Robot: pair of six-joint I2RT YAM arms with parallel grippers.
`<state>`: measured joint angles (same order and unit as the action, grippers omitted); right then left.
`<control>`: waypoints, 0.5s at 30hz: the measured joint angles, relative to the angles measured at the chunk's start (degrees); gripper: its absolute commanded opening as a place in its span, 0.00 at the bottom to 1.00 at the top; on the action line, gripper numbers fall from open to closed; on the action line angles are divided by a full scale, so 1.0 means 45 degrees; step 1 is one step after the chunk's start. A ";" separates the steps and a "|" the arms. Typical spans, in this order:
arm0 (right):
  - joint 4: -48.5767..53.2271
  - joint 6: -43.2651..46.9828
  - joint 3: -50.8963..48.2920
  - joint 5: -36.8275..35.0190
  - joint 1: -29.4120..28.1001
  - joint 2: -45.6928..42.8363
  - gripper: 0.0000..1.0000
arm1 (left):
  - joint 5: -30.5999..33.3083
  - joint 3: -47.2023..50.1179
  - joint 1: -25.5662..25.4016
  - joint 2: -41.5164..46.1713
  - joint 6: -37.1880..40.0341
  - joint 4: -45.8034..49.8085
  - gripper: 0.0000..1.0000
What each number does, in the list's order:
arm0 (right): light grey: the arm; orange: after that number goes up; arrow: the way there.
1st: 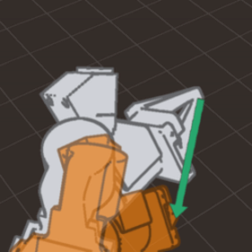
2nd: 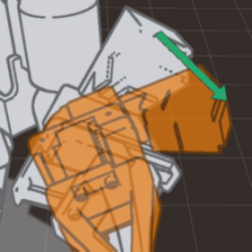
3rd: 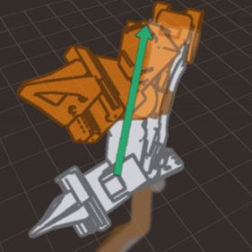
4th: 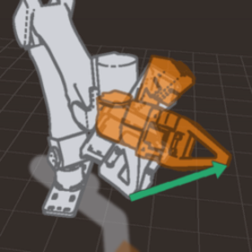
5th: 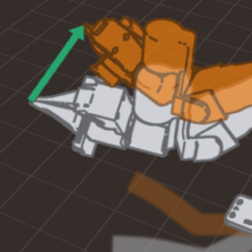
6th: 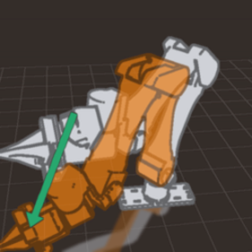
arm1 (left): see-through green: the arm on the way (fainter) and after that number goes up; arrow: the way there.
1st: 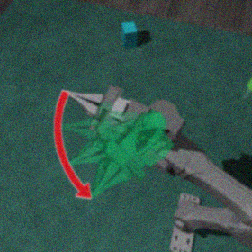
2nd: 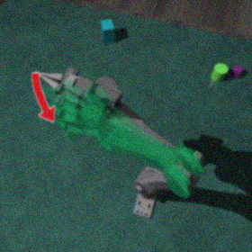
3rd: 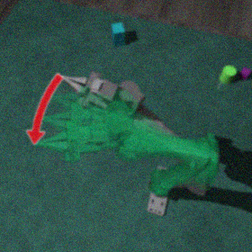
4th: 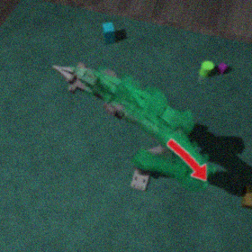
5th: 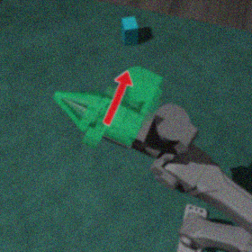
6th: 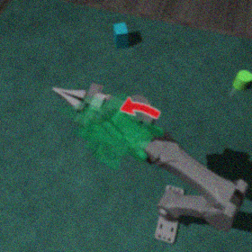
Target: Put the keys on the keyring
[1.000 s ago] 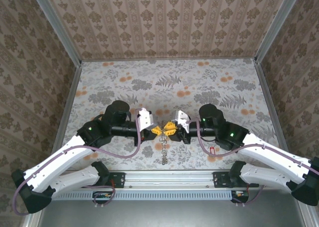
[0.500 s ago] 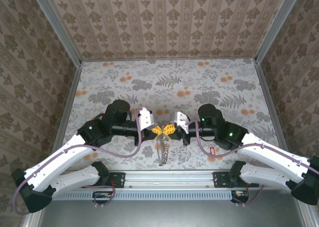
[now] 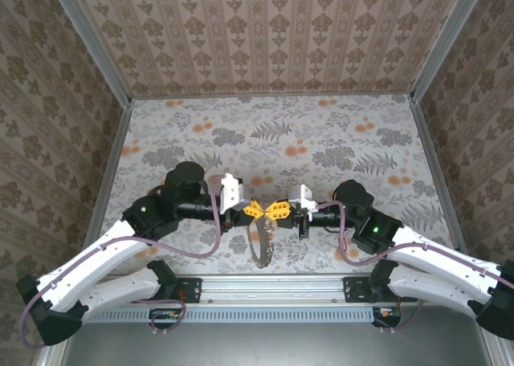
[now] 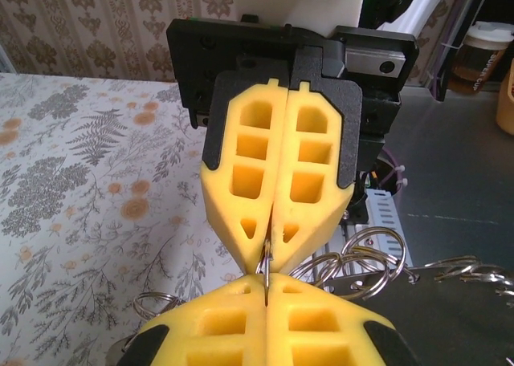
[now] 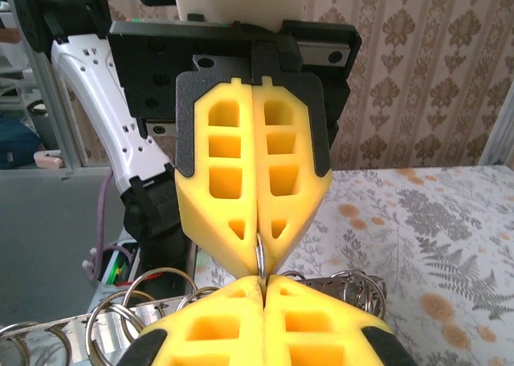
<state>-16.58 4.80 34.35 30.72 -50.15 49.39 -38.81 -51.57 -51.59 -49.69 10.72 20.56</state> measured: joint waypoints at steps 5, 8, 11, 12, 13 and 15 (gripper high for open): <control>-0.0384 -0.0209 -0.0024 0.0029 0.0000 -0.0015 0.00 | -0.0151 0.0058 0.0073 0.0189 -0.0010 -0.0306 0.00; -0.0325 -0.0248 -0.0024 0.0005 0.0000 -0.0034 0.23 | -0.0146 0.0175 0.0131 0.0306 0.0000 -0.0418 0.00; 0.0087 -0.0345 -0.0005 -0.0287 -0.0039 -0.0102 0.37 | -0.0068 0.0253 0.0151 0.0423 0.0019 -0.0437 0.00; 0.0374 -0.0393 0.0000 -0.0495 -0.0039 -0.0189 0.41 | 0.0005 0.0262 0.0151 0.0481 0.0049 -0.0437 0.00; 0.0627 -0.0413 0.0010 -0.0685 -0.0039 -0.0291 0.45 | 0.0068 0.0262 0.0151 0.0520 0.0097 -0.0437 0.00; 0.1375 -0.0423 0.0058 -0.1156 -0.0039 -0.0641 0.52 | 0.0296 0.0267 0.0151 0.0607 0.0214 -0.0427 0.00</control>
<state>-10.39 2.90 34.61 25.52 -50.33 46.50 -37.47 -50.37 -50.92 -46.96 11.68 18.63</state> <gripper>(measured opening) 0.471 0.060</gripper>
